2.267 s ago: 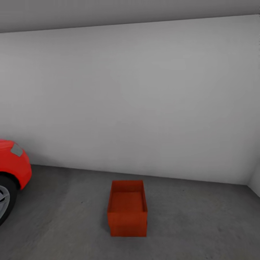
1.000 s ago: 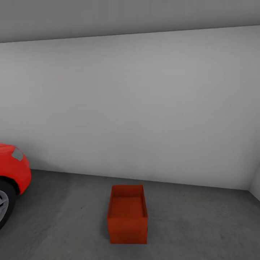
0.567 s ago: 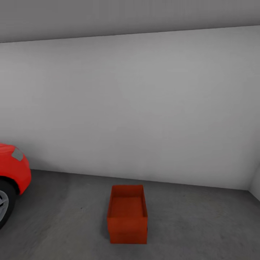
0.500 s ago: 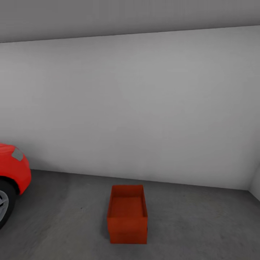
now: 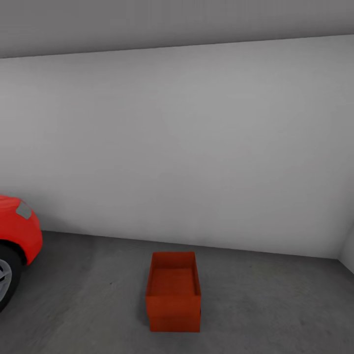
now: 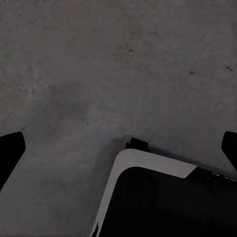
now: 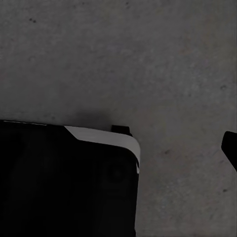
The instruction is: Move the two storage containers from the living room to the garage. In the garage, place one container on the floor and stack the other container on top of it (either order is fine).
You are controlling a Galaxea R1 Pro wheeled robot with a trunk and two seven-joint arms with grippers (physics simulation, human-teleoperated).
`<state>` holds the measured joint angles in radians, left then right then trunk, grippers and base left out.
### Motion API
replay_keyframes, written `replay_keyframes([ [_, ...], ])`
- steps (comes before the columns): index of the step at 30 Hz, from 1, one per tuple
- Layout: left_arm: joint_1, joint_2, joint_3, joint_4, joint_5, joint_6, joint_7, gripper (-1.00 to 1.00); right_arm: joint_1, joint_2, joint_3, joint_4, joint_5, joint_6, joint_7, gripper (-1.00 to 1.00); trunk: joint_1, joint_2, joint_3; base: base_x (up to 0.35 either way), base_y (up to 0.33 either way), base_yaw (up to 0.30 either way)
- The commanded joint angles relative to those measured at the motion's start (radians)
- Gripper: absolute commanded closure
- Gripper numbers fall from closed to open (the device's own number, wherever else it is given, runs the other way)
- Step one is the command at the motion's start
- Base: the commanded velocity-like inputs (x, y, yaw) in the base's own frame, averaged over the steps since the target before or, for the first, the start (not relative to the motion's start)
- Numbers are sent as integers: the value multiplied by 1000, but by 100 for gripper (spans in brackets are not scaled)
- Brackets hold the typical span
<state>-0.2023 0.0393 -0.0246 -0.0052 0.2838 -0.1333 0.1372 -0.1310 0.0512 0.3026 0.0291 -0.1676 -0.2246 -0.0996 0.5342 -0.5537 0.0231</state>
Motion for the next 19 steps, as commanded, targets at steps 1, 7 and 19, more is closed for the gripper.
replay_keyframes([
  [1,0,0,-3,1,5,-3,1,-100,-1,0,8,3,-11,-7,-2,-100,0,-1,0,0,0,0],
  [7,0,0,-3,1,5,-3,2,-100,-1,1,12,3,-3,-7,-2,-100,0,-1,0,0,0,0],
  [19,0,1,-3,1,6,-3,2,-100,-1,1,12,3,-3,-8,-2,-100,0,-1,0,0,0,0],
])
